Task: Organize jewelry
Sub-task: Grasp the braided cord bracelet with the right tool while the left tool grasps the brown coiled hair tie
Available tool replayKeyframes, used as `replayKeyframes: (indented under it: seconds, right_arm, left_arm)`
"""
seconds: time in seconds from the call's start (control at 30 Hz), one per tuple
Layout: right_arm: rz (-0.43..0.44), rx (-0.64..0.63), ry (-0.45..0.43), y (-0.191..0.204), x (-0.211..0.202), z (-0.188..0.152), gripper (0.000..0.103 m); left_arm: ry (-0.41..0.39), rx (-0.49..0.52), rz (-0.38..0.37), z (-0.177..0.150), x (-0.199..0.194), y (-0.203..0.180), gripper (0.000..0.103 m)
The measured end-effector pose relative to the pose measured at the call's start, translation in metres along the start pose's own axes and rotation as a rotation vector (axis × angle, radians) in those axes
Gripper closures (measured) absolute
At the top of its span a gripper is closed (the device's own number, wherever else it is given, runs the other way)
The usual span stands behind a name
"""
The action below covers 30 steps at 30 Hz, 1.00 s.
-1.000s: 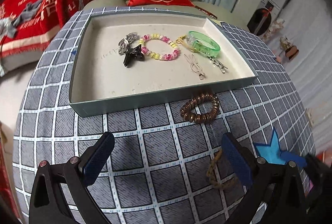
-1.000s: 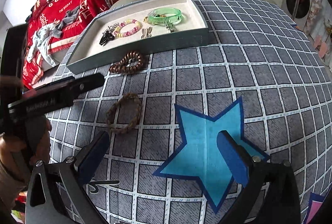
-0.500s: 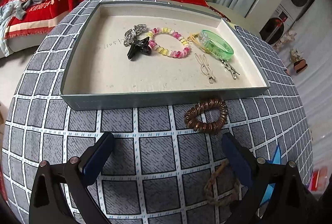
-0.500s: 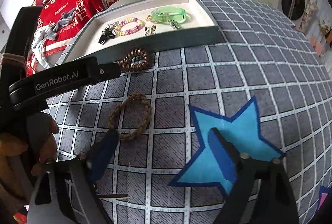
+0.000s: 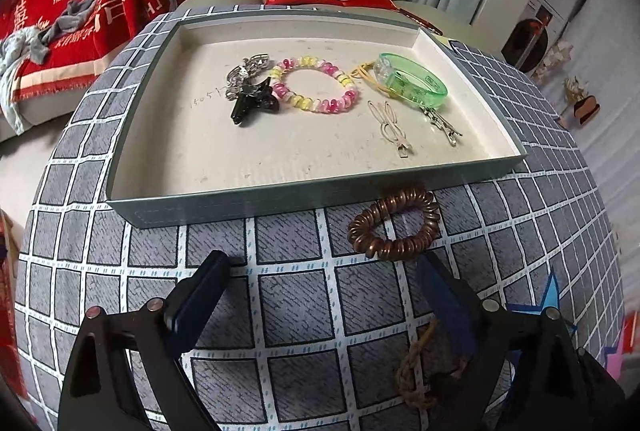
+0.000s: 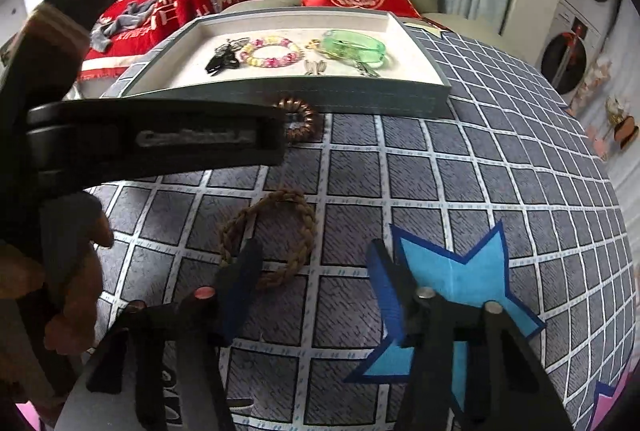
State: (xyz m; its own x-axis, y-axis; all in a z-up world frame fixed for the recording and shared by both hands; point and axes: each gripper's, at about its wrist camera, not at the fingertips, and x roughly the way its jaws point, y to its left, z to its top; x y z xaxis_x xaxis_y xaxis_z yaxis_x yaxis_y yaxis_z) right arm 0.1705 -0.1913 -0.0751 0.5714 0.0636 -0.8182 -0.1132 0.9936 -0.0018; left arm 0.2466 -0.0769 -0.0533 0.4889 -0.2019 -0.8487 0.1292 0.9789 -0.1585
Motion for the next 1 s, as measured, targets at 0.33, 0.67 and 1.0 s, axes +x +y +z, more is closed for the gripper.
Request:
replayKeyframes:
  seconds: [0.33, 0.67, 1.0]
  right_arm:
    - [0.035, 0.013, 0.023, -0.012, -0.007, -0.003, 0.095]
    - [0.036, 0.036, 0.025, -0.029, -0.011, -0.01, 0.095]
    - [0.056, 0.058, 0.015, -0.039, -0.013, -0.015, 0.095]
  left_arm:
    - [-0.026, 0.111, 0.021, -0.003, 0.001, -0.018, 0.015]
    - [0.005, -0.061, -0.1, 0.003, -0.004, -0.006, 0.015]
    - [0.012, -0.144, 0.026, 0.011, 0.001, -0.018, 0.053]
